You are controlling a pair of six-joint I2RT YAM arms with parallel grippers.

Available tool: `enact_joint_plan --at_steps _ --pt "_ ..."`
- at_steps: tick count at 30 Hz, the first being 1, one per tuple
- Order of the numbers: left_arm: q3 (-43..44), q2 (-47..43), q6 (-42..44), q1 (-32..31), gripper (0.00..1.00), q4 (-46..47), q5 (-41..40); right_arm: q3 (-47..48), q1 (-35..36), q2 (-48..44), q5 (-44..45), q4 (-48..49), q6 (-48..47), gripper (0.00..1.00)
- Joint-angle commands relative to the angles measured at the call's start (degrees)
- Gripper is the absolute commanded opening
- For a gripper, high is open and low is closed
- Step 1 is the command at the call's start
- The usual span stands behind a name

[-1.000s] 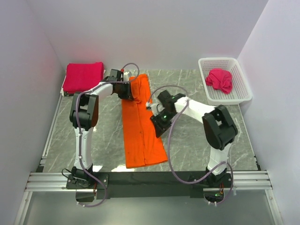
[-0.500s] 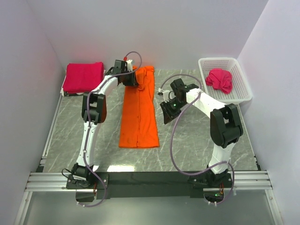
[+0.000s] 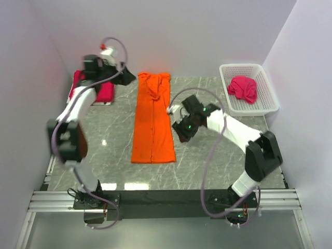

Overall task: Fold and stack the t-shirts
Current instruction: Fold the tshirt

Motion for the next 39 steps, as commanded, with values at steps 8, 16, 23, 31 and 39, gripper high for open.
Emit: enact_joint_plan --at_steps 8,16,23,31,39 --pt "-29.2 -33.0 43.24 10.55 0.84 -21.92 15.95 -13.7 18.32 -5.93 13.75 11.77 -9.18 0.52" --pt "-47.04 -41.88 63.12 14.08 0.74 -34.15 20.17 -18.89 25.53 -4.7 16.65 19.86 -10.94 0.52" --pt "-55.14 -47.07 83.18 13.99 0.72 -40.48 16.84 -19.34 27.12 0.92 16.57 23.28 -11.12 0.5" --pt "-67.62 -57.34 91.84 5.75 0.71 -30.5 11.66 -18.9 27.38 3.39 14.11 22.5 -9.89 0.15" --pt "-74.66 -59.48 82.75 -10.61 0.66 -13.77 6.02 -18.28 27.47 1.89 12.17 19.6 -8.22 0.0"
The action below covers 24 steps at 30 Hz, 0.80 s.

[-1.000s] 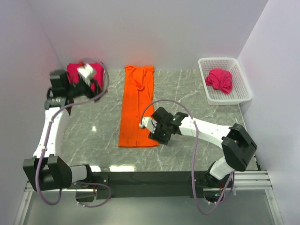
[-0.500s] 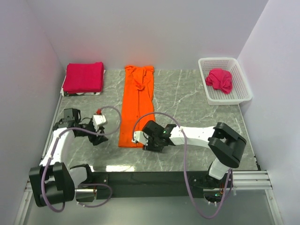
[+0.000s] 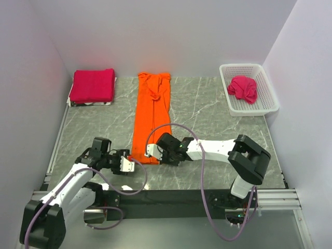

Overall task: Fold and stack the t-shirts
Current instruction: Fold the tshirt

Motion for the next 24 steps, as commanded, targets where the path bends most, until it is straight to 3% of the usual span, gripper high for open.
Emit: enact_joint_plan --at_steps 1,8,15,19,24 --pt "-0.74 1.36 -1.99 -3.45 0.65 9.44 -2.26 0.4 0.52 -0.03 -3.19 -3.13 1.75 0.0" --pt "-0.04 7.42 -3.22 -9.52 0.47 12.71 -6.83 -0.56 0.52 -0.56 -4.87 -3.4 2.37 0.0" --pt "0.13 11.82 0.3 -12.77 0.42 11.56 -10.25 0.05 0.34 -0.47 -6.27 -4.45 2.8 0.0" --pt "2.5 14.11 -0.58 -13.65 0.15 8.94 -11.58 0.05 0.26 -1.52 -6.97 -5.94 3.07 0.0" --pt "5.23 10.52 0.21 -13.65 0.03 2.52 -9.83 0.05 0.34 -4.5 -9.17 -8.23 4.12 0.0"
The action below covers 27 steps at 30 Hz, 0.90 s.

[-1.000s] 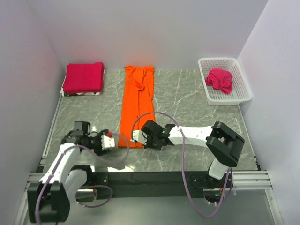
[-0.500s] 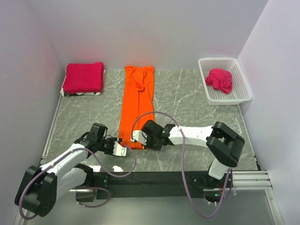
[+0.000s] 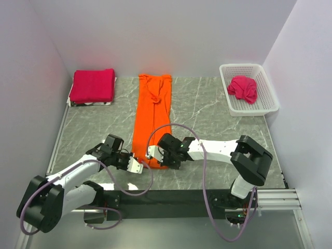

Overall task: Fold and stack the t-shirts
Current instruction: Fold the tshirt

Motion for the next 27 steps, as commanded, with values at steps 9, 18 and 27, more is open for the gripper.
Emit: enact_joint_plan --at_steps 9,18,27 --pt "5.31 -14.69 0.85 -1.17 0.01 -21.45 7.52 1.09 1.66 -10.61 -9.36 -11.74 2.14 0.0" --pt "10.41 -17.16 -11.02 -0.91 0.01 -17.62 4.64 4.15 -2.18 -15.91 -4.62 -15.26 -0.32 0.0" --pt "10.5 -11.1 -10.32 1.19 0.01 0.14 2.08 11.63 -8.71 -9.32 -0.84 -13.42 -8.75 0.0"
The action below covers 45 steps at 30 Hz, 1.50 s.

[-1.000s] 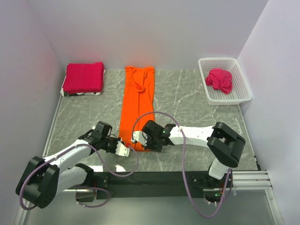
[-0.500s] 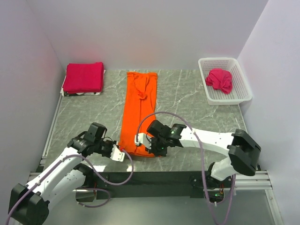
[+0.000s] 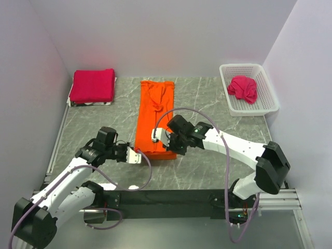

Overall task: Fold and stack the t-shirts
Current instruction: Fold the tshirt

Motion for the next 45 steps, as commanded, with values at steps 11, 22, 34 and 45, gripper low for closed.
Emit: enact_joint_plan --at_steps 11,22,34,45 --pt "9.61 22.71 7.62 12.68 0.01 23.29 5.93 18.52 -11.16 16.48 2.3 -0.06 -13.63 0.0" --pt "26.13 47.3 9.12 15.68 0.01 29.35 9.45 39.96 -18.71 36.09 -0.25 -3.66 -17.59 0.0" --pt "34.76 60.51 7.71 15.77 0.02 33.4 6.91 45.43 -20.83 43.14 1.94 0.37 -17.51 0.0" --pt "34.67 62.89 5.42 15.86 0.02 39.81 3.83 45.79 -21.01 45.6 5.81 9.33 -13.29 0.0"
